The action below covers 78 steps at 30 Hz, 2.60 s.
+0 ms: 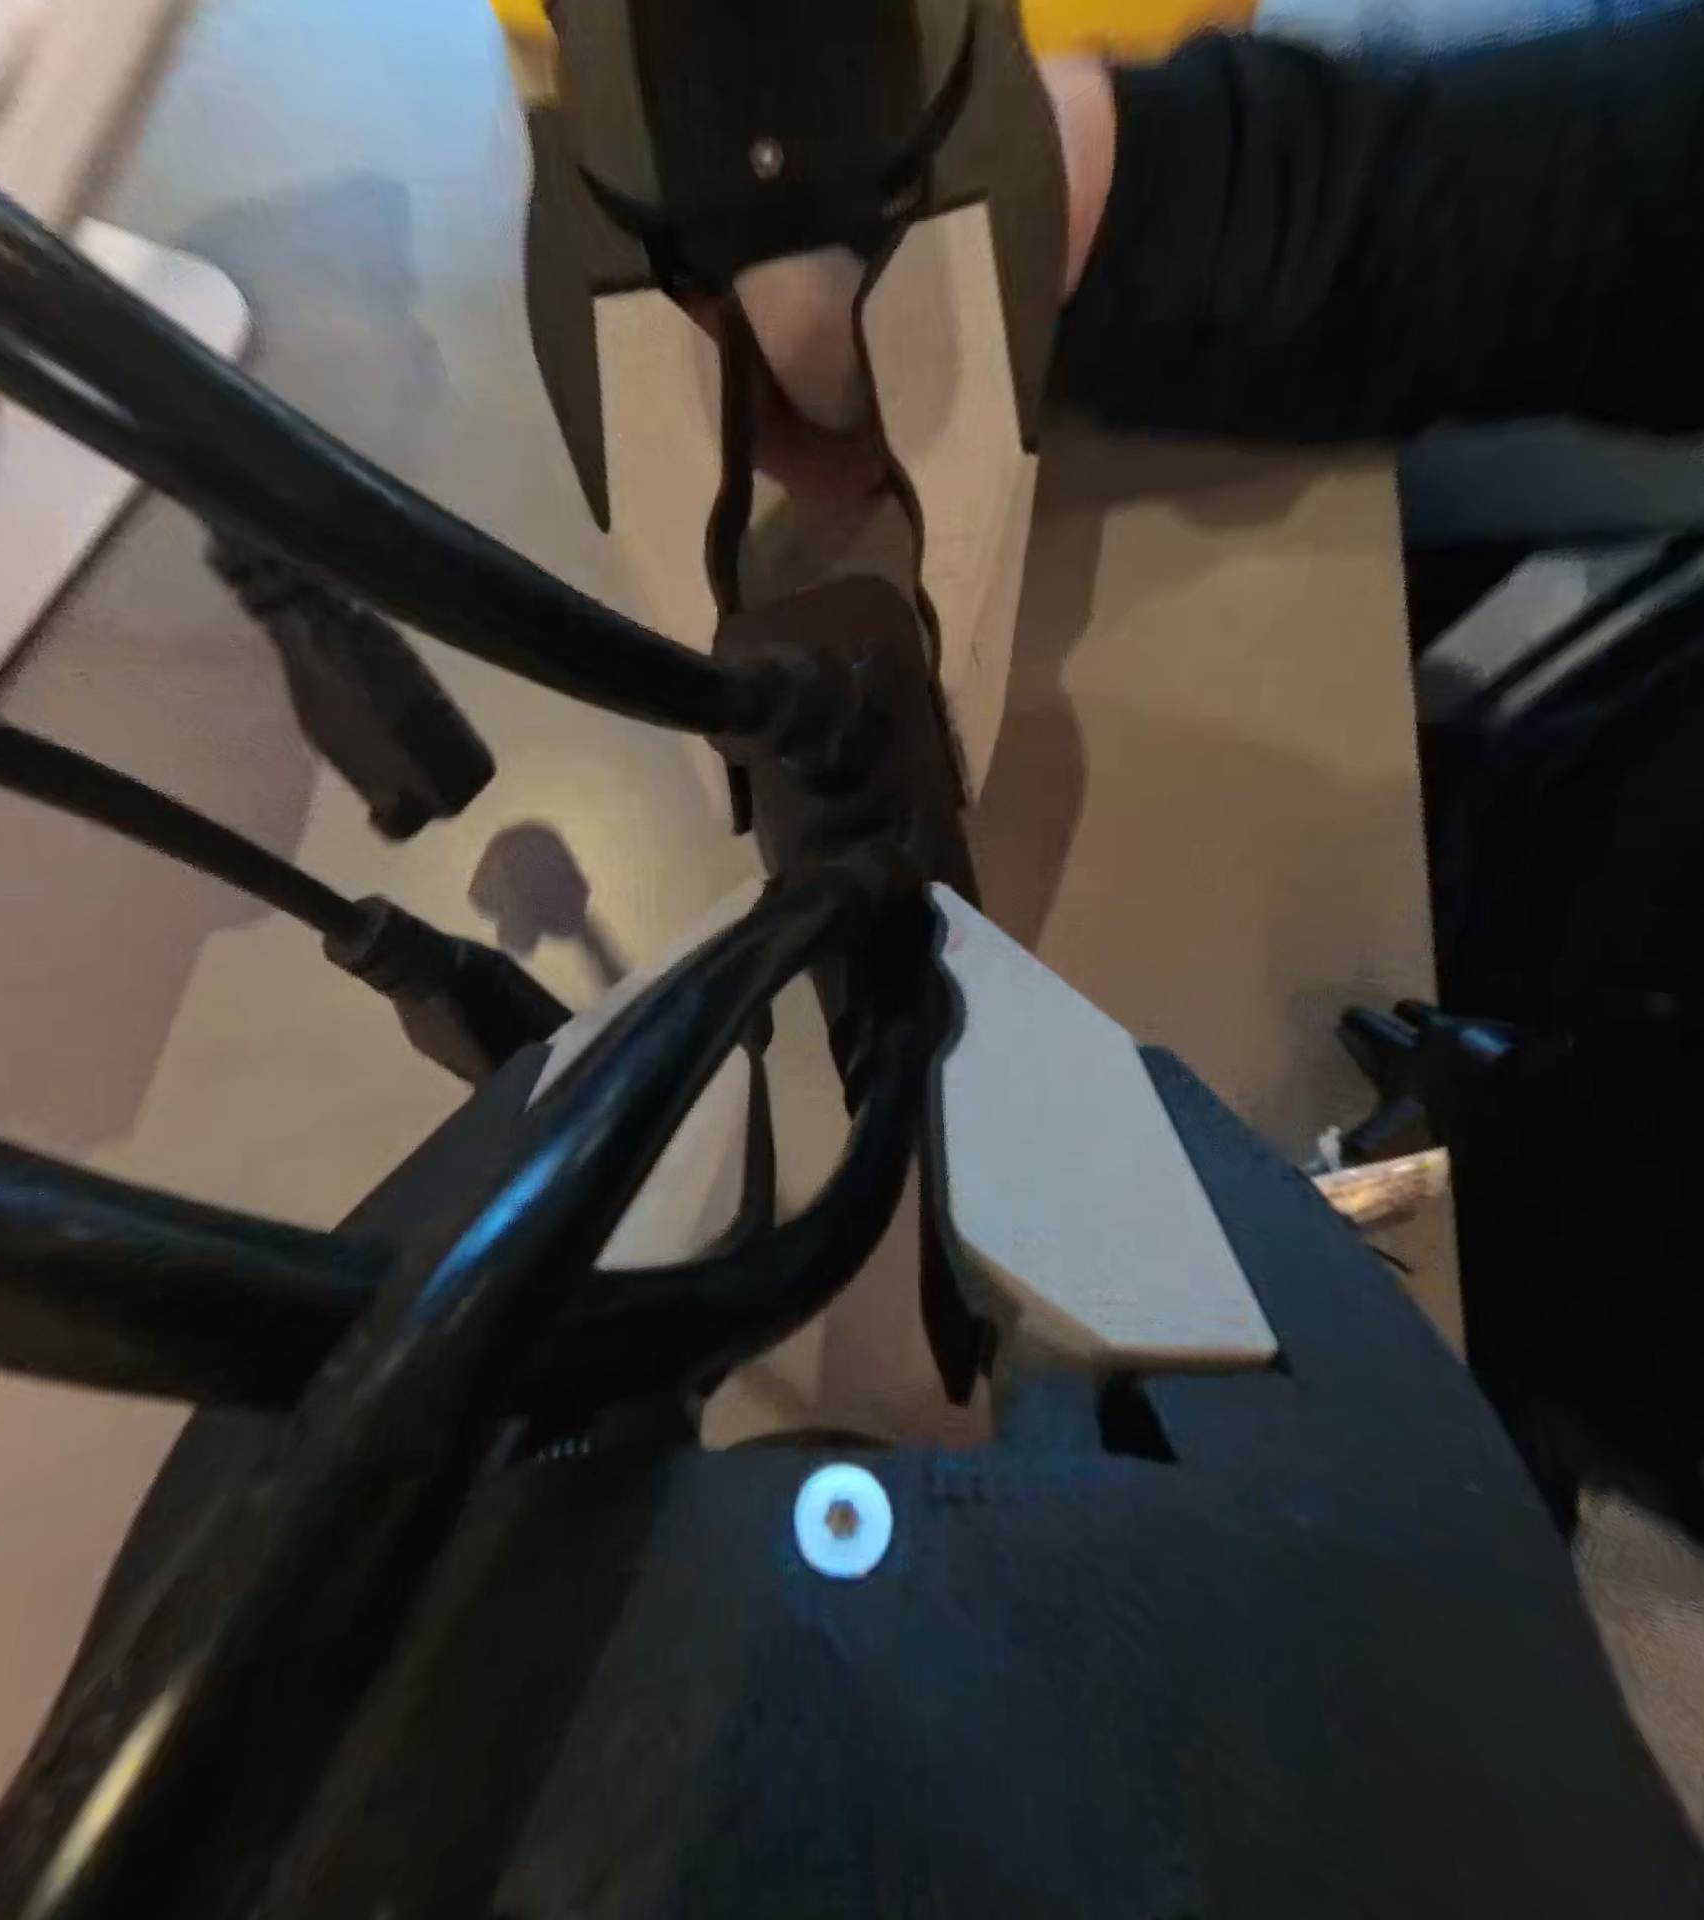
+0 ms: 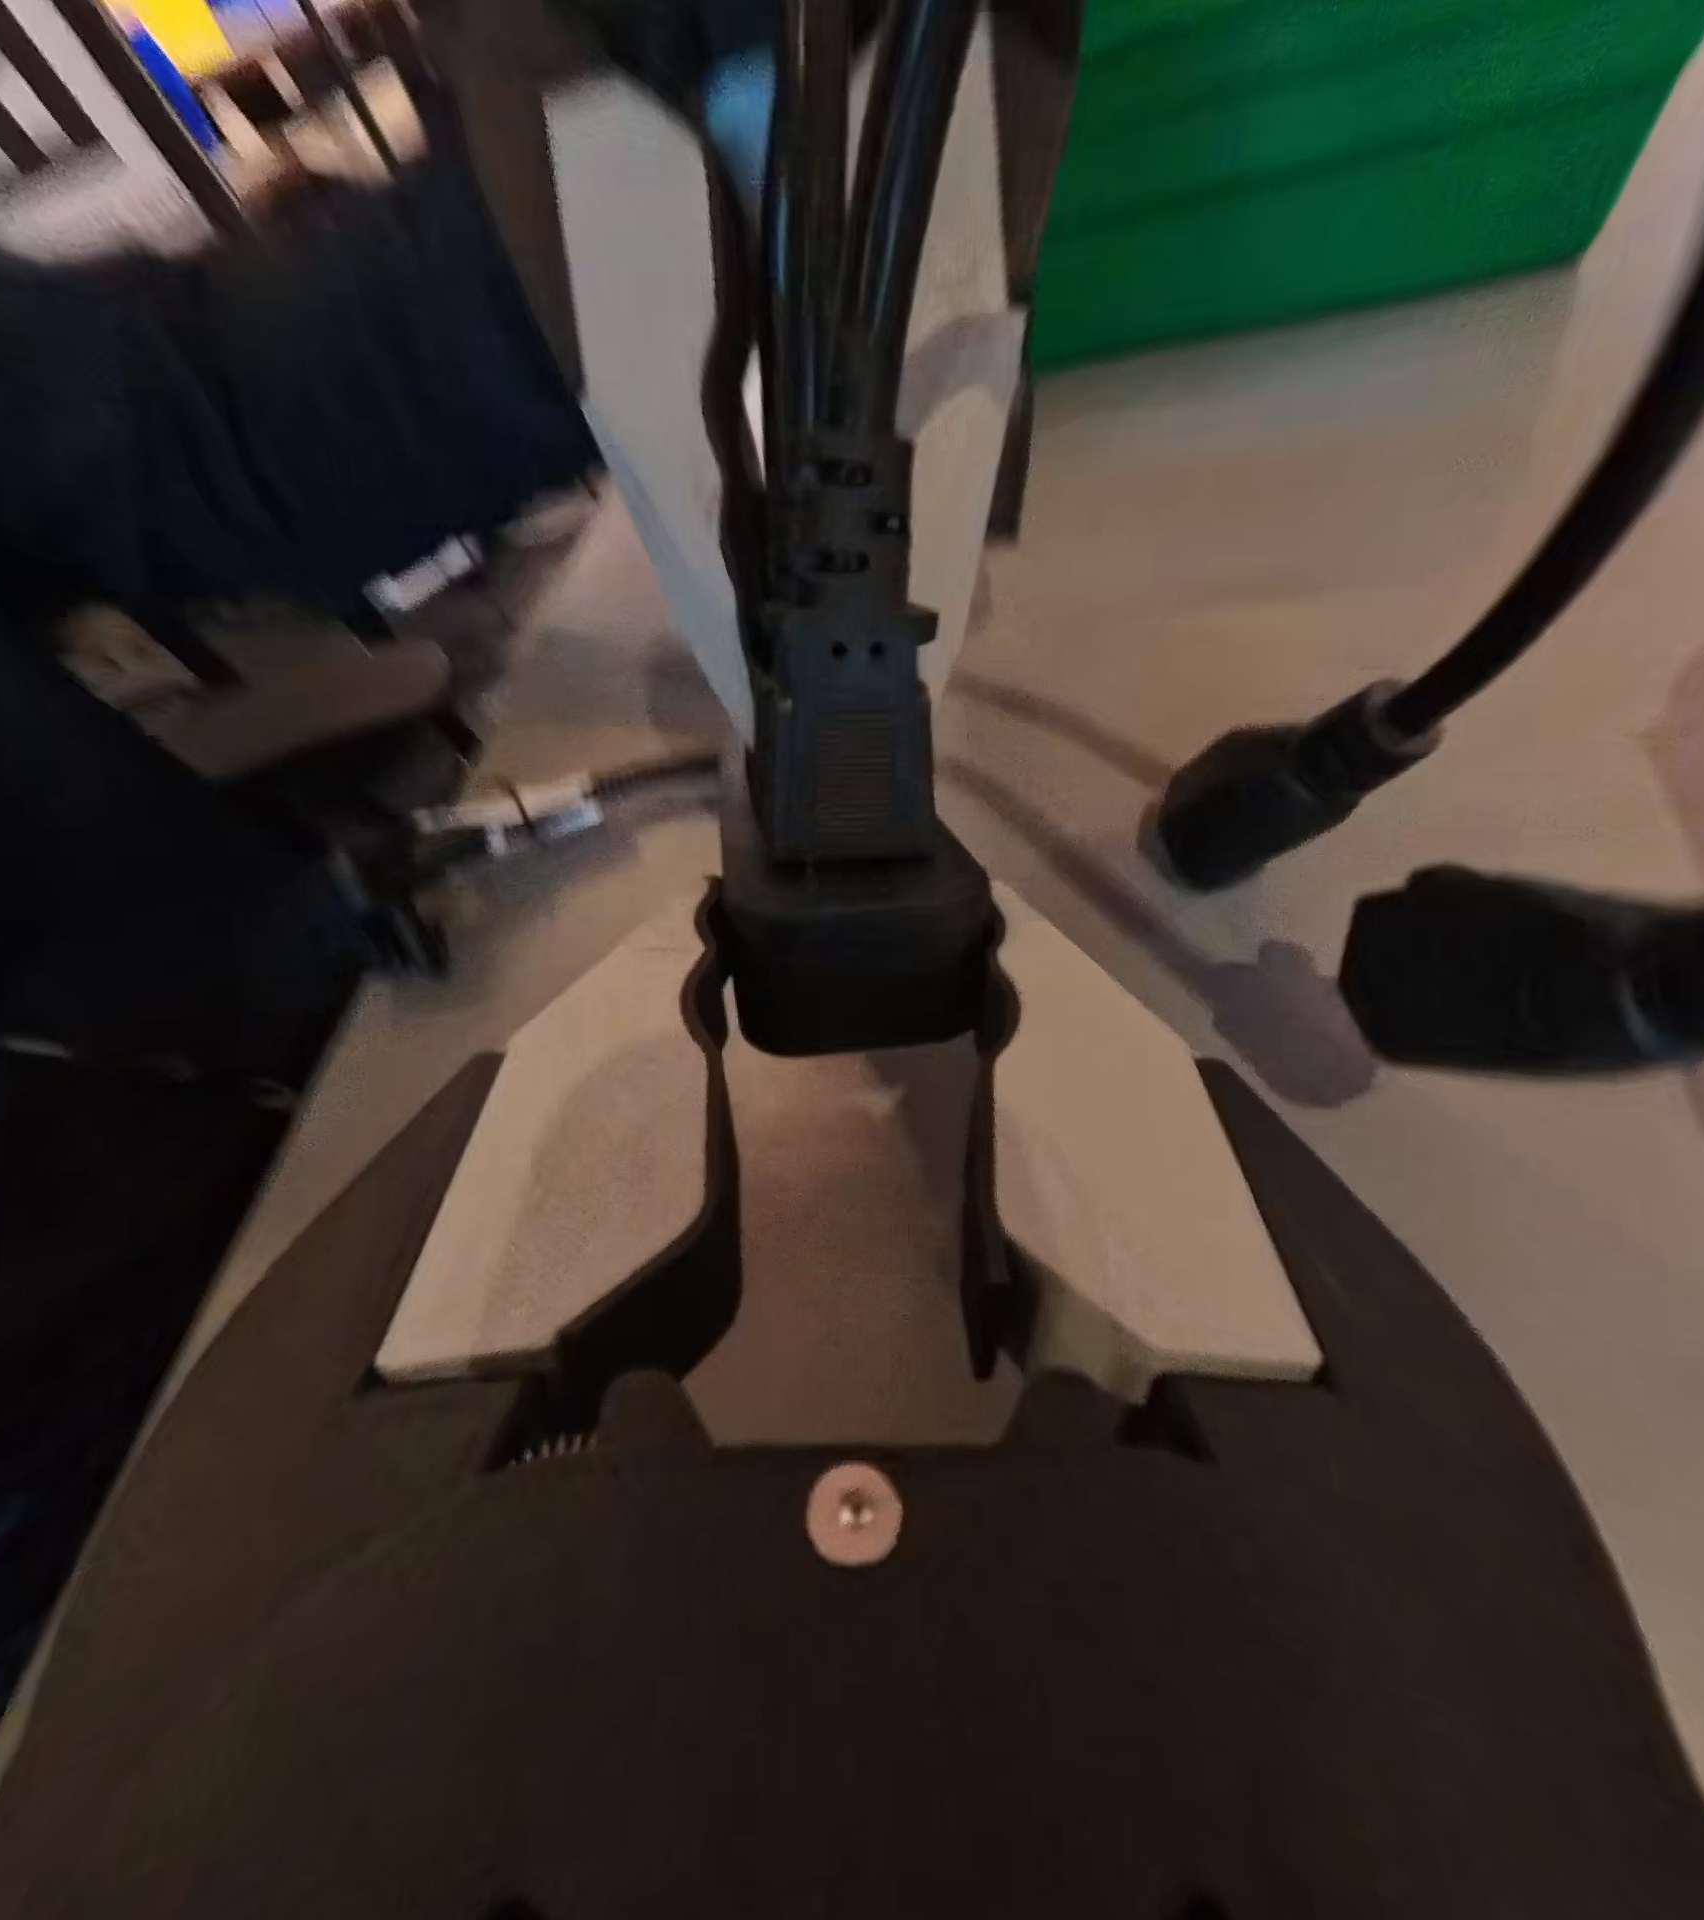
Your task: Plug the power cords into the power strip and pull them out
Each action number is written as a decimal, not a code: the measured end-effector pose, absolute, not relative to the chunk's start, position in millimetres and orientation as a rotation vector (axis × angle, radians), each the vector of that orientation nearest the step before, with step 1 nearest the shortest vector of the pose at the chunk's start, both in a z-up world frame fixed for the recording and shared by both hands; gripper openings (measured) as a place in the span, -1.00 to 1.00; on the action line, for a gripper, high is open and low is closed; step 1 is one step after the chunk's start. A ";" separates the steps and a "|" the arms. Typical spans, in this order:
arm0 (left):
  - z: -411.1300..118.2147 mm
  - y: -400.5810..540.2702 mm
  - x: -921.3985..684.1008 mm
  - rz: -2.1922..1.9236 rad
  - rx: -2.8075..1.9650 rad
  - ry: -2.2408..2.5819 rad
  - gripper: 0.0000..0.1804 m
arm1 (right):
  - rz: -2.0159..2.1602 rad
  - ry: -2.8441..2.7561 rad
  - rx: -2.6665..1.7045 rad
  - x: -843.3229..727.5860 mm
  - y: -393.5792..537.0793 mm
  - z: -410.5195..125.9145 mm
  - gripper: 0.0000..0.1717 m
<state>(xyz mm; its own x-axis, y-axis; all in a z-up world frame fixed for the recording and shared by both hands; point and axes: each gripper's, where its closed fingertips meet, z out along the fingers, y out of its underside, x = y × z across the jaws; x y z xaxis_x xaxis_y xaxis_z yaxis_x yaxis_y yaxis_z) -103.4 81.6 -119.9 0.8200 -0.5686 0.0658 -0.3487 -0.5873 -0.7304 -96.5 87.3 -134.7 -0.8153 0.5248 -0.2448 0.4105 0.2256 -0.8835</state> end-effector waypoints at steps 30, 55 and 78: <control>-191.5 22.1 -110.7 -0.341 -2.352 0.150 -0.50 | 1.310 -2.384 -0.601 -80.3 60.9 -127.2 -0.59; -145.9 87.9 -125.3 0.213 -2.210 0.103 -0.55 | 1.403 -1.881 -1.135 -132.0 90.1 -98.3 -0.80; -150.2 108.0 -129.5 0.316 -2.121 0.109 -0.58 | 1.385 -1.823 -1.362 -137.6 110.4 -109.0 -0.82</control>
<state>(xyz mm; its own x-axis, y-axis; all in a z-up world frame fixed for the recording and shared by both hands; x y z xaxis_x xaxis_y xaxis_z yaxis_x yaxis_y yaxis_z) -129.5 108.0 -150.2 0.9625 0.0457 -0.2675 -0.2013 -0.5410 -0.8166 -137.6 110.4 -109.0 -0.3943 0.8998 -0.1869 0.4214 -0.0037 -0.9069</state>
